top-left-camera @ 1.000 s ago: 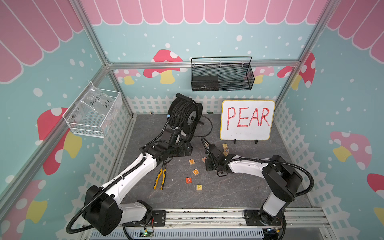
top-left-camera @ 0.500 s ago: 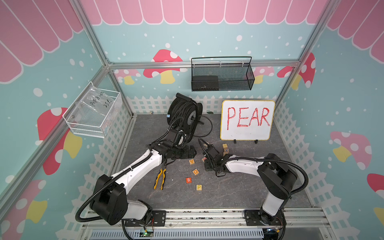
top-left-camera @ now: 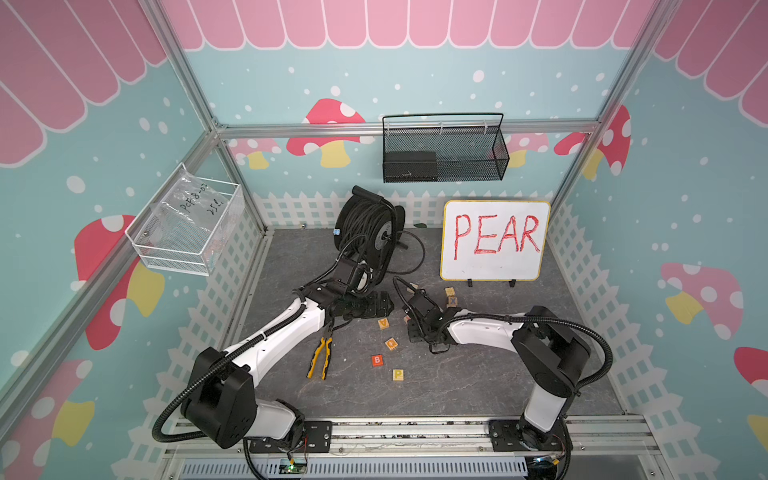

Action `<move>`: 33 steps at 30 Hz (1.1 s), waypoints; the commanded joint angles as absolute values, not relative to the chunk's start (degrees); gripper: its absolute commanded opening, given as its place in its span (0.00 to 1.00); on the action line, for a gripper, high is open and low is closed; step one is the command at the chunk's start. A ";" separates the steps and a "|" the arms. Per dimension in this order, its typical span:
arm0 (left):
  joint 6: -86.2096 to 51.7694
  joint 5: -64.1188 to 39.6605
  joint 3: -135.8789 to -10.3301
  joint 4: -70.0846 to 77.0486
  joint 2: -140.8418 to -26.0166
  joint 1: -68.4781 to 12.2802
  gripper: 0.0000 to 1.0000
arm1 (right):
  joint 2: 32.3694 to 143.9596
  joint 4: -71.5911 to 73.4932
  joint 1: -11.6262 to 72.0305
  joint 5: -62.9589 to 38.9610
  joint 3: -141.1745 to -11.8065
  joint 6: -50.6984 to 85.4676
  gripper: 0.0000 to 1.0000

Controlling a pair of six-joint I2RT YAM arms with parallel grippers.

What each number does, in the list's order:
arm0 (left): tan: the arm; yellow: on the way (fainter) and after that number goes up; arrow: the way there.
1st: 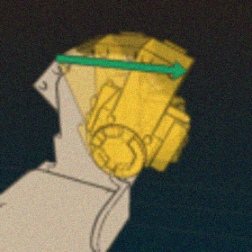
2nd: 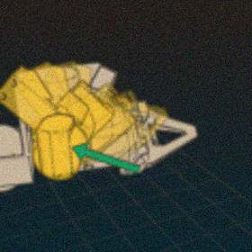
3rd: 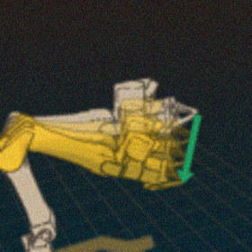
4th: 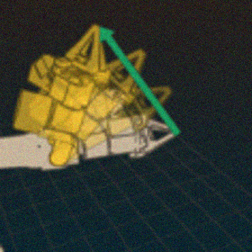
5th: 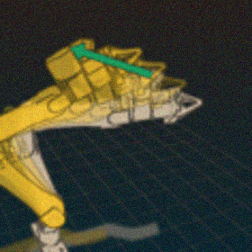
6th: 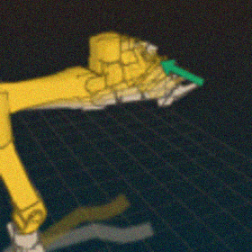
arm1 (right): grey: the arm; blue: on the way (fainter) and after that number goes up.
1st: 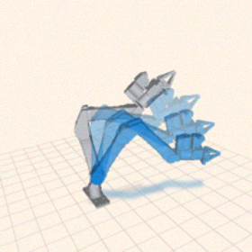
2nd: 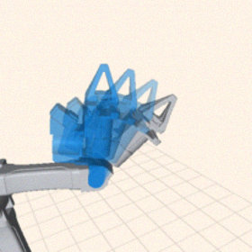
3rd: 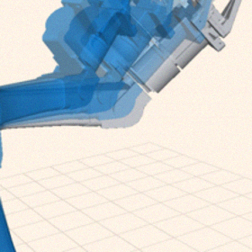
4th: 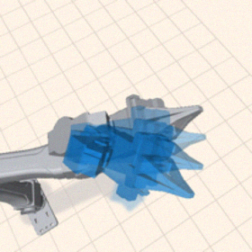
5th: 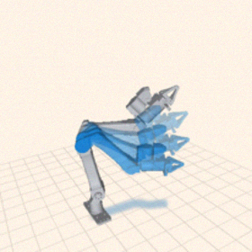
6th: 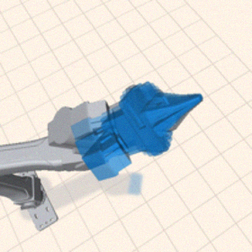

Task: Spell the uppercase word “pear” with letter blocks
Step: Pick up the letter block from the center of the board, then place the letter block at the center of the board.

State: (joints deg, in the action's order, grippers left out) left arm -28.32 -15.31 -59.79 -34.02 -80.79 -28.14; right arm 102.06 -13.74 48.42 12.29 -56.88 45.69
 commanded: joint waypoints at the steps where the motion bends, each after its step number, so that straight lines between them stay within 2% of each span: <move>1: -28.89 -16.35 -60.90 -34.02 -80.44 -27.65 0.99 | 99.02 -15.05 48.99 13.81 -57.34 47.49 0.28; 11: -30.83 -18.08 -59.25 -32.29 -78.25 -27.68 0.99 | 93.49 -13.66 52.23 13.54 -51.24 54.04 0.26; 33: -34.80 -19.50 -56.82 -29.63 -75.50 -26.19 0.99 | 88.86 -18.13 69.36 18.87 -43.29 75.78 0.24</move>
